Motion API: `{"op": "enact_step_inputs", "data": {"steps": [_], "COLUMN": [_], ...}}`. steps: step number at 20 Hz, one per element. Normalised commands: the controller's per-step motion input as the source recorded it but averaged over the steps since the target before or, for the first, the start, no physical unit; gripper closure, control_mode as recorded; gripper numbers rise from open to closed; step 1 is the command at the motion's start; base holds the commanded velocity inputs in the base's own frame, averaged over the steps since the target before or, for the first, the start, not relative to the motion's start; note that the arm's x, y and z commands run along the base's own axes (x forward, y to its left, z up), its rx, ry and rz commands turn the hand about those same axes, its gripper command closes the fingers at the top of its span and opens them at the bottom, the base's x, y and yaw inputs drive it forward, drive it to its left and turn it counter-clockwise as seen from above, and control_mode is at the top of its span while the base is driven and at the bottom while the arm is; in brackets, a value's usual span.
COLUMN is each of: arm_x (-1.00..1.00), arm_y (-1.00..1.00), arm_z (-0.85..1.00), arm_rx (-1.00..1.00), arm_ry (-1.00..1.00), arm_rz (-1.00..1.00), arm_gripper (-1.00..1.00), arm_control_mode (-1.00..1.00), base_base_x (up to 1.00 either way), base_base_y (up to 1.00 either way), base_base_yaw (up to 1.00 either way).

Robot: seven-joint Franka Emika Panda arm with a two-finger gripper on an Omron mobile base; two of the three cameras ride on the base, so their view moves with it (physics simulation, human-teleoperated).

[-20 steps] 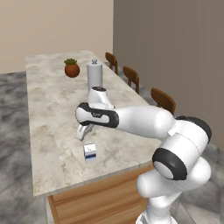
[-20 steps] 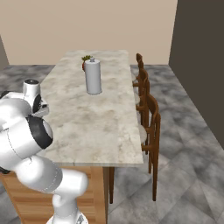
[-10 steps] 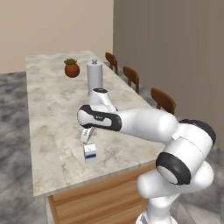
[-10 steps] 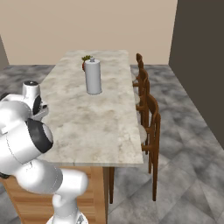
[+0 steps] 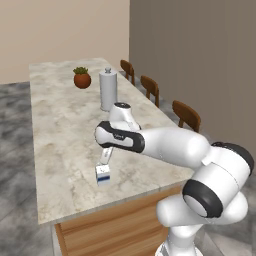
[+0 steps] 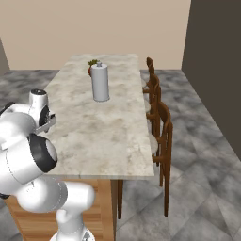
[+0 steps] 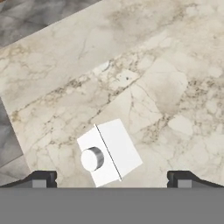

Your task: Pick the bottled drink, milk, bottled drink from the counter and place them in the open cabinet.

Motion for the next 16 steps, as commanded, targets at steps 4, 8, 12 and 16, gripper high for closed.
{"op": "enact_step_inputs", "data": {"steps": [4, 8, 12, 16], "arm_x": [0.00, 0.00, 0.00, 0.00], "arm_y": [0.02, 0.01, 0.00, 0.00], "arm_z": [0.00, 0.00, -0.05, -0.13], "arm_rx": [0.00, -0.01, -0.01, -0.03], "arm_ry": [0.00, 0.00, 0.00, 0.00], "arm_rz": [0.00, 0.00, 0.00, 0.00], "arm_gripper": [-1.00, -1.00, -1.00, -1.00], "arm_control_mode": [-1.00, -1.00, -1.00, -1.00], "base_base_x": [0.00, 0.00, 0.00, 0.00], "base_base_y": [0.00, 0.00, 0.00, 0.00], "base_base_yaw": [0.00, 0.00, 0.00, 0.00]}}
